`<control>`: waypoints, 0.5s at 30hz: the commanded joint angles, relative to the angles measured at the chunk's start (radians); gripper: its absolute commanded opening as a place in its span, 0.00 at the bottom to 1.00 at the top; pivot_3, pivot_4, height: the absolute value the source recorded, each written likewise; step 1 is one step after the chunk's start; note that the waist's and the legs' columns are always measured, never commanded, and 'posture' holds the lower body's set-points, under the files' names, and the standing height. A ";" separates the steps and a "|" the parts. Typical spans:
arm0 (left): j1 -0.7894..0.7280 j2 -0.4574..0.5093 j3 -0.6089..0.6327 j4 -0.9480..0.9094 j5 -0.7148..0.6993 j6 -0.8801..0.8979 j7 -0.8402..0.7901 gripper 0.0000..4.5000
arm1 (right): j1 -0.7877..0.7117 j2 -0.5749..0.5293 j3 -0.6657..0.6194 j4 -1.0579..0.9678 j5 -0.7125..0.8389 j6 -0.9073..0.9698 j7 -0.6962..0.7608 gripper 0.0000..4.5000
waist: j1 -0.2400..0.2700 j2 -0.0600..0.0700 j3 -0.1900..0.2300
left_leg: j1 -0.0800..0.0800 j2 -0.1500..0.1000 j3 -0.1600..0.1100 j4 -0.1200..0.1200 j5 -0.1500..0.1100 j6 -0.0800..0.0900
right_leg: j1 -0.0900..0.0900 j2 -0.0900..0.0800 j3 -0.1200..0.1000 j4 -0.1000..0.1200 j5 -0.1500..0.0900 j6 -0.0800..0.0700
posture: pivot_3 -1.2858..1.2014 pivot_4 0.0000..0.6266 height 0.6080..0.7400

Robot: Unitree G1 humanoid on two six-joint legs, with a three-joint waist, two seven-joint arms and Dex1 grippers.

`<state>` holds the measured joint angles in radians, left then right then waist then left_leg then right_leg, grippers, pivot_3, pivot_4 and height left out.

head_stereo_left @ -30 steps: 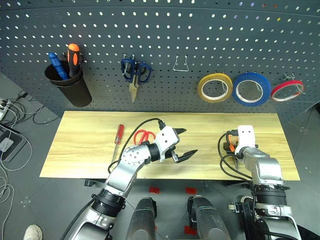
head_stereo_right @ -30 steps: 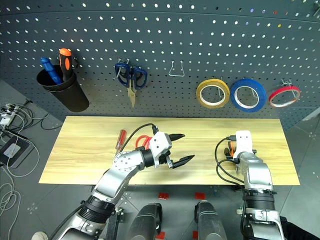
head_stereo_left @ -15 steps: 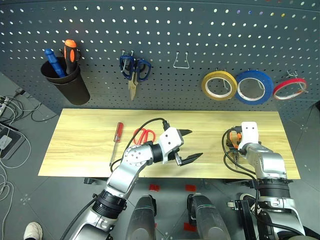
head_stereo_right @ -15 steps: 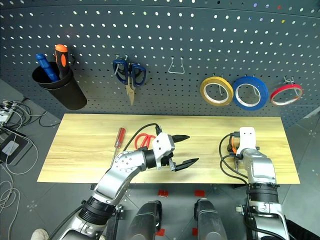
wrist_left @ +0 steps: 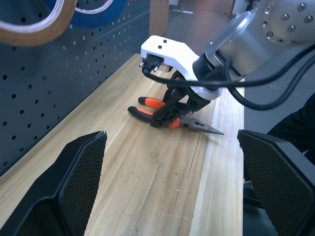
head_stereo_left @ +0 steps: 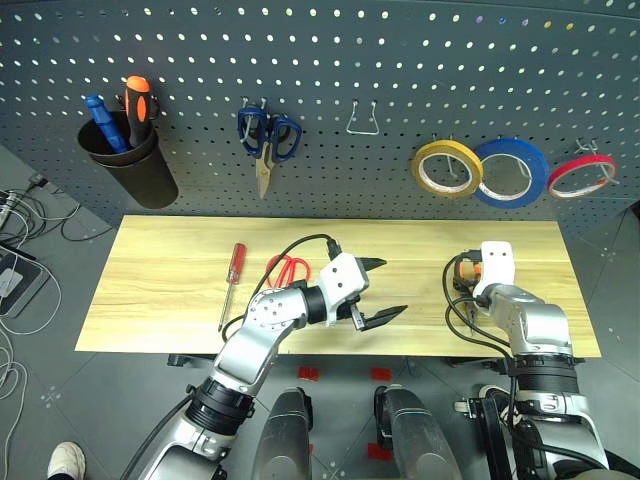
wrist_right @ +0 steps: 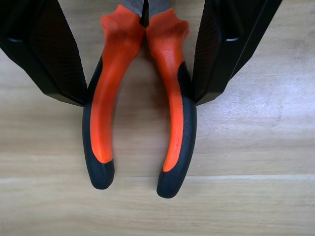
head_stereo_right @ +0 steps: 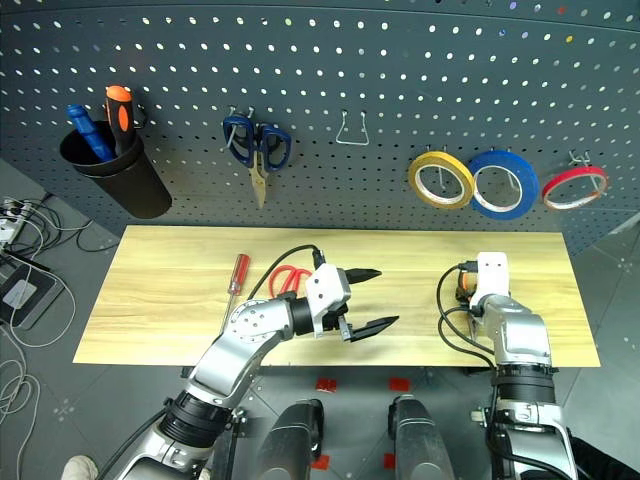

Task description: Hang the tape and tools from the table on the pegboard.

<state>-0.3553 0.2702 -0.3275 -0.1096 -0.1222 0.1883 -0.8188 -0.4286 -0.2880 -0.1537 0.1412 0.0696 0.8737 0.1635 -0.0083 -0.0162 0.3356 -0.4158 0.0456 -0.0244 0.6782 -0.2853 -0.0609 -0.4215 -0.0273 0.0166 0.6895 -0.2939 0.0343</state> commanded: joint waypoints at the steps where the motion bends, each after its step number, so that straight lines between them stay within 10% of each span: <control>1: 0.034 -0.002 0.005 -0.061 -0.045 0.009 -0.009 1.00 | 0.045 -0.021 0.063 -0.119 0.021 -0.062 0.084 0.66 | 0.000 0.000 0.000 | 0.000 0.000 0.000 0.000 0.000 0.000 | 0.000 0.000 0.000 -0.001 0.000 0.000 | 0.53 0.53 1.00; 15: 0.259 0.012 0.165 -0.318 -0.143 0.223 0.207 1.00 | 0.108 0.027 0.262 -0.433 0.027 -0.395 0.202 0.66 | 0.008 0.000 -0.023 | -0.002 0.001 -0.001 0.000 0.003 -0.005 | 0.000 -0.001 -0.002 -0.002 0.000 0.000 | 0.55 0.34 1.00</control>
<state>-0.1080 0.2926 -0.1652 -0.3677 -0.2514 0.4054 -0.6402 -0.3070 -0.2685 0.1006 -0.2314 0.0833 0.5354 0.3533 -0.0002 -0.0159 0.3129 -0.4176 0.0458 -0.0253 0.6780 -0.2826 -0.0660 -0.4215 -0.0285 0.0144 0.6868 -0.2939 0.0345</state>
